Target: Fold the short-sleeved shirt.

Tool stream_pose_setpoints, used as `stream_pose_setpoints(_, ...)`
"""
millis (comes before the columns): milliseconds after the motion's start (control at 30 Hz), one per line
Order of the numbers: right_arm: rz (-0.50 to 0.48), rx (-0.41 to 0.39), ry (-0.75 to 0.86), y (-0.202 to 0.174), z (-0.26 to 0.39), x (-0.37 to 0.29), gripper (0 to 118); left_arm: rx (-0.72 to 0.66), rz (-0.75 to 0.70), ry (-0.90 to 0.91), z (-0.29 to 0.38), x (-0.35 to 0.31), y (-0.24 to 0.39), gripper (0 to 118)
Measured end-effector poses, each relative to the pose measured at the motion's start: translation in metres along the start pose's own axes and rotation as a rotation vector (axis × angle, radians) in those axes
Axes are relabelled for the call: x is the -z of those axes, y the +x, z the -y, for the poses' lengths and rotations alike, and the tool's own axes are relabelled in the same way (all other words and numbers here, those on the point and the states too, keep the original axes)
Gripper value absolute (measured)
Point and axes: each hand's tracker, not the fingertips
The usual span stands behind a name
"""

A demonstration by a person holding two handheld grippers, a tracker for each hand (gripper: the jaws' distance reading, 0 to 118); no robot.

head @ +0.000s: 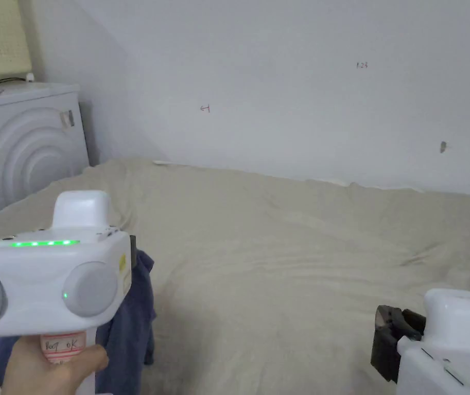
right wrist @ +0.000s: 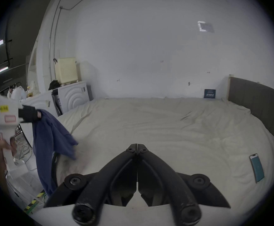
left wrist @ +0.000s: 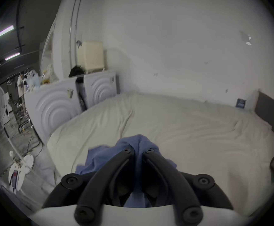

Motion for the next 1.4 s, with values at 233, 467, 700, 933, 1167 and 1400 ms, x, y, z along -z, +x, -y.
stream_pose_setpoints(233,0.132,0.029,0.075,0.044,-0.012,-0.048,0,0.056,0.32,0.179,-0.065,-0.058,0.086,8)
stream_pose_setpoints(467,0.293,0.064,0.123,0.095,-0.013,-0.091,0,0.177,0.607,0.207,-0.053,-0.089,0.201,7)
stream_pose_setpoints(700,0.395,0.096,0.063,0.139,0.006,-0.105,0,0.272,0.735,-0.078,0.053,-0.053,0.309,7)
stream_pose_setpoints(933,0.432,0.136,-0.039,0.161,0.028,-0.09,0,0.338,0.758,-0.392,0.17,0.001,0.349,8)
stream_pose_setpoints(1167,0.432,0.144,-0.075,0.16,0.029,-0.078,0,0.223,0.786,-0.541,0.165,0.02,0.334,110)
stream_pose_setpoints(1400,0.384,0.158,-0.079,0.147,0.025,-0.069,0,0.098,0.793,-0.454,0.122,0.013,0.256,117)
